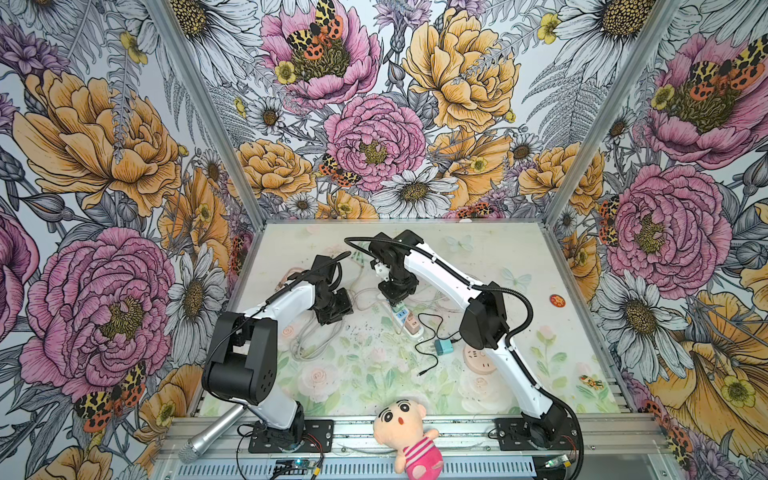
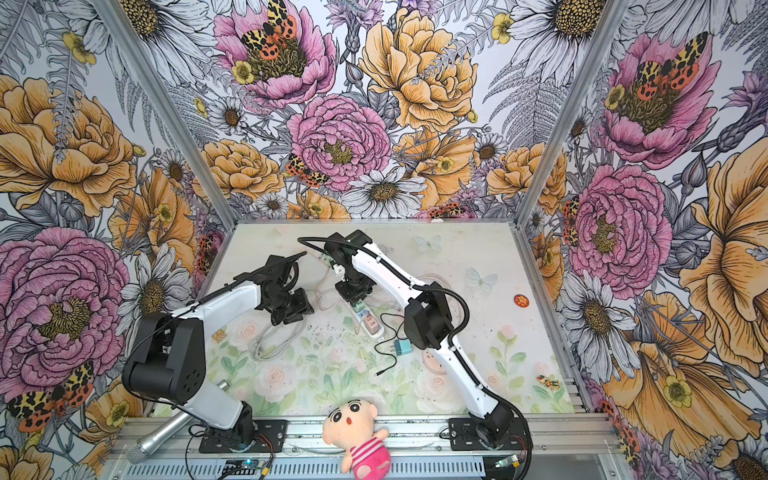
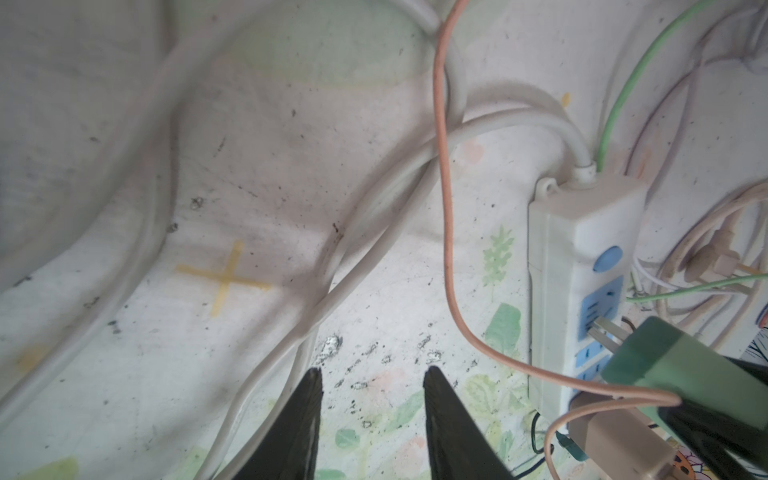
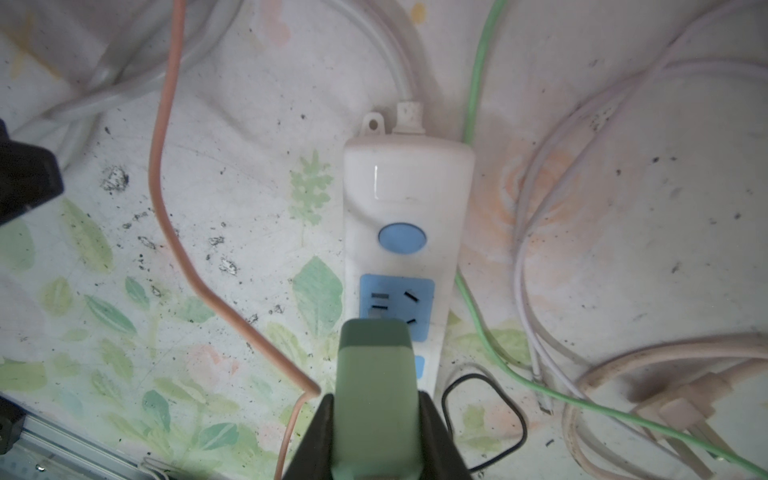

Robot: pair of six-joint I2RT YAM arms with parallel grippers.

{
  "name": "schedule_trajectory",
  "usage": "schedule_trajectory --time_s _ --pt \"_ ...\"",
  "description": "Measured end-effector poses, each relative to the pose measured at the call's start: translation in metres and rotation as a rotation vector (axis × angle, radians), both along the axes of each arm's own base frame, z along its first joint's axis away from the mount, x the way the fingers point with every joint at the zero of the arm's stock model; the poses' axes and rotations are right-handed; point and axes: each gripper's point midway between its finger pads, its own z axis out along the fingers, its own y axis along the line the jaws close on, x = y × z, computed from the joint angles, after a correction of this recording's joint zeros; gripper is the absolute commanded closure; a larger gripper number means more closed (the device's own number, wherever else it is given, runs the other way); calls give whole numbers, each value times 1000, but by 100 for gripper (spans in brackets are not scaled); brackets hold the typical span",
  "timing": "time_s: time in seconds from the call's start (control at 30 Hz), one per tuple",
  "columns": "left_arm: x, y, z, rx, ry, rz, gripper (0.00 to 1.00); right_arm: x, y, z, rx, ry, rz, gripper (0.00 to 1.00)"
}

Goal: Insert the plug
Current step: 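Lower the light green charger's prongs into the blue socket with the right gripper, then press the charger down into the socket with the right gripper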

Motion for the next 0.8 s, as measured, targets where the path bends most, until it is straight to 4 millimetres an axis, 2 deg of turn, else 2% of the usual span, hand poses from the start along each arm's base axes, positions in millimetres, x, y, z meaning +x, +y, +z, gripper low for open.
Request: schedule_trajectory --time_s 0.23,0.8 --pt "0 0 0 2 0 1 57 -1 2 0 1 -4 4 100" --pt "-1 -2 -2 4 5 -6 57 14 -8 -2 -17 -39 -19 100"
